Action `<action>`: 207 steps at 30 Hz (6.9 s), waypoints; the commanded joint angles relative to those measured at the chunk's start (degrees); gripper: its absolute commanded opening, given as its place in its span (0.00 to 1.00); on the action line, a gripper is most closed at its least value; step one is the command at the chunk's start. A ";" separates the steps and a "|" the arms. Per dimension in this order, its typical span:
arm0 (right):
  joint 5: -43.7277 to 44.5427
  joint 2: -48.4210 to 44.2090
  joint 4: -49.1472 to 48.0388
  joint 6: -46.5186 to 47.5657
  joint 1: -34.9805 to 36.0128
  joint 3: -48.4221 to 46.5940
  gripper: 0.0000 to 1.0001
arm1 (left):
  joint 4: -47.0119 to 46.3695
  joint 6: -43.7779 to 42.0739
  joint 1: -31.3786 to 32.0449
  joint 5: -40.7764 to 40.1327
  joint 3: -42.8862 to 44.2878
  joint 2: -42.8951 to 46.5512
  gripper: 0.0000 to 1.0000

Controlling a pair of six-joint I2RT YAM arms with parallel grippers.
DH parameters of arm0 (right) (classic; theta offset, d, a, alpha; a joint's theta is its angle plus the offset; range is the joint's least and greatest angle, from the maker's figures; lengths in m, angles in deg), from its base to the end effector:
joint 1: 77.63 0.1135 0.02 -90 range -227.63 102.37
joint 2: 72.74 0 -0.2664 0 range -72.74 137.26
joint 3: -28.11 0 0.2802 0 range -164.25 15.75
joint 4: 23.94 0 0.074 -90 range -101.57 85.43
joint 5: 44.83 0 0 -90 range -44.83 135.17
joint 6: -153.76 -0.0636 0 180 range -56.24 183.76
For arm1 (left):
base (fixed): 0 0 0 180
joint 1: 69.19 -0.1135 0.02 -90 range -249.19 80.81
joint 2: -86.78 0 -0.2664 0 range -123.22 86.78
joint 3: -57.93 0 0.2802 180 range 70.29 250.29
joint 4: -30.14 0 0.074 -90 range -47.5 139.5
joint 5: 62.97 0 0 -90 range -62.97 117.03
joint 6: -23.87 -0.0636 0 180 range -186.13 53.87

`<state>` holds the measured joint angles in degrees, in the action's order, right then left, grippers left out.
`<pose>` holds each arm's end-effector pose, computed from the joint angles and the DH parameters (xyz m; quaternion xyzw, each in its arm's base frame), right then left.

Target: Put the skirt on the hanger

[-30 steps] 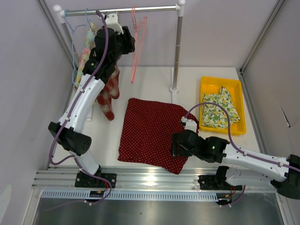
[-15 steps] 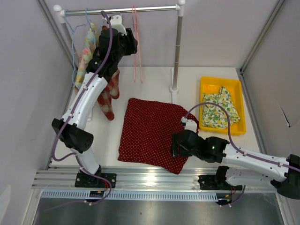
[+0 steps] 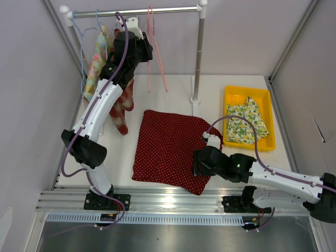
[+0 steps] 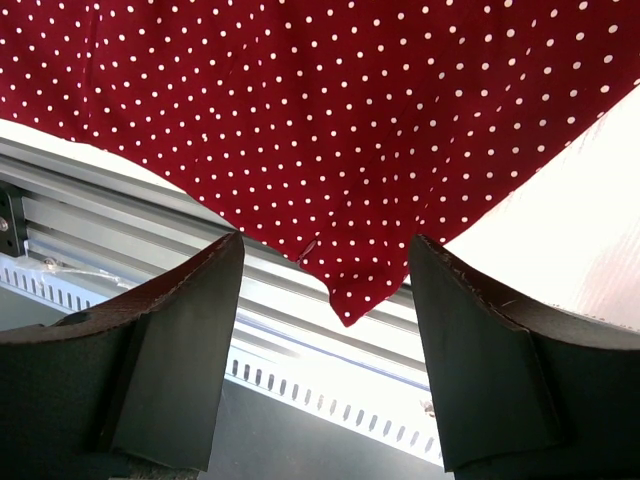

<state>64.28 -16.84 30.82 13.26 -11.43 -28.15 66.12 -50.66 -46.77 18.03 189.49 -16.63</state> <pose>0.1114 0.2010 0.2268 -0.0780 0.9371 0.1737 0.2927 0.4331 -0.1679 0.4862 -0.0059 0.7532 -0.1568 0.6389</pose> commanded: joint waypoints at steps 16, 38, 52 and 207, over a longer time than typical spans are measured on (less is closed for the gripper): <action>0.40 -0.97 -0.82 -0.21 -0.19 0.57 0.70 | 4.68 -3.68 -0.35 -8.66 12.37 -0.91 0.00; -0.22 0.00 -1.87 0.75 -0.28 0.48 0.69 | 10.74 -8.96 -0.27 -2.08 -11.26 23.69 0.00; -1.98 1.14 -2.14 4.18 -2.91 -0.22 0.69 | 7.68 -12.13 -0.44 8.37 -20.32 31.87 0.00; -7.00 24.34 -14.28 17.80 -46.78 -11.07 0.05 | -13.07 9.50 13.89 41.87 -75.34 34.78 0.00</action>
<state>51.58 7.09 13.07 27.89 -60.66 -28.31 53.94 -40.28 -32.89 58.73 114.52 16.72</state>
